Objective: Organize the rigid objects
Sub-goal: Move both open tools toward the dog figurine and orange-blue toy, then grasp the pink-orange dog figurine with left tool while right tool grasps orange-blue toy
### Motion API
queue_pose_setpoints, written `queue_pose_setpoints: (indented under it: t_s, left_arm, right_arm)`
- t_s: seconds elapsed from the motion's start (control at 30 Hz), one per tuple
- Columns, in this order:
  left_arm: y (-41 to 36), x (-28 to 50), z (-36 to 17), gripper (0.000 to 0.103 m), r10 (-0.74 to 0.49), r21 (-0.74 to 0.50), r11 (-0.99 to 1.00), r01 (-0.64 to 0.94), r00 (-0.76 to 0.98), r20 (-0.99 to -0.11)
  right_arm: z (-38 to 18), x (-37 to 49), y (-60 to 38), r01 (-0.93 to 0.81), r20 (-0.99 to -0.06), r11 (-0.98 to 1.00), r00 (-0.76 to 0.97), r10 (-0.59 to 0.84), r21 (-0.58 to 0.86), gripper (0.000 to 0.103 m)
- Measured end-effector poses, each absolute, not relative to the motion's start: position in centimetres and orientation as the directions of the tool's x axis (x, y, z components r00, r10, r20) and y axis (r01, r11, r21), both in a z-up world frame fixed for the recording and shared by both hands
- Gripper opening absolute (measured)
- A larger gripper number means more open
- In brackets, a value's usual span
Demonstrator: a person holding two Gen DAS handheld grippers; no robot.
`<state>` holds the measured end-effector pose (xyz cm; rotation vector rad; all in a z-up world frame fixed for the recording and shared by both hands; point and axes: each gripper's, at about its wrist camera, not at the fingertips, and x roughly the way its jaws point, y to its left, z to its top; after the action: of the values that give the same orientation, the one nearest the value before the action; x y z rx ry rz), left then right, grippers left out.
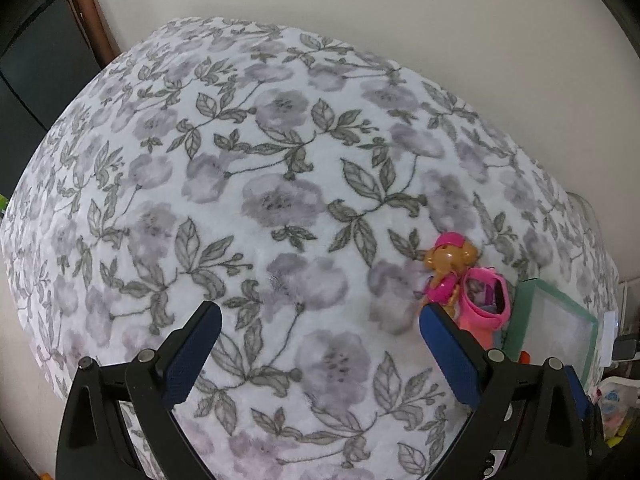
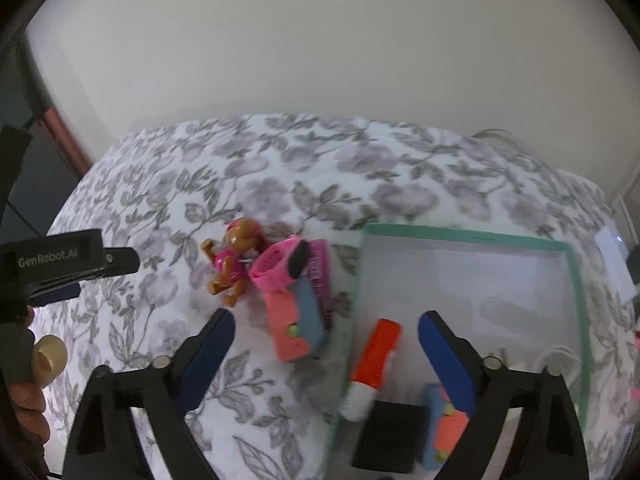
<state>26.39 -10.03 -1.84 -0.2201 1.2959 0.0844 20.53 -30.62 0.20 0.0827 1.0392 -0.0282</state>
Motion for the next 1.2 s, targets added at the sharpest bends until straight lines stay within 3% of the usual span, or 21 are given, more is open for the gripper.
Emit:
queue_pose_setpoints:
  t_s: [0.17,0.73,1.2]
  left_arm:
    - [-10.3,27.0,-2.7,0.099,-0.091,-0.138,0.977,-0.162,0.268,-0.959]
    - [-13.8,28.1,-4.5,0.099,-0.225,-0.26,0.964,-0.053,0.357,-0.907]
    - [-14.5,28.3,-5.6,0.088,-0.259,-0.284,0.959,-0.013,0.368,-0.893]
  right_arm:
    - [-1.7,21.7,-29.0,0.03,-0.879,0.999,0.477,0.01,0.027,0.082]
    - [-3.1,22.8,-28.8,0.023,-0.883,1.0,0.469,-0.02,-0.011,0.067]
    - [-4.5,22.9,-27.7,-0.026,-0.895,1.0,0.446,-0.004,-0.017,0.064]
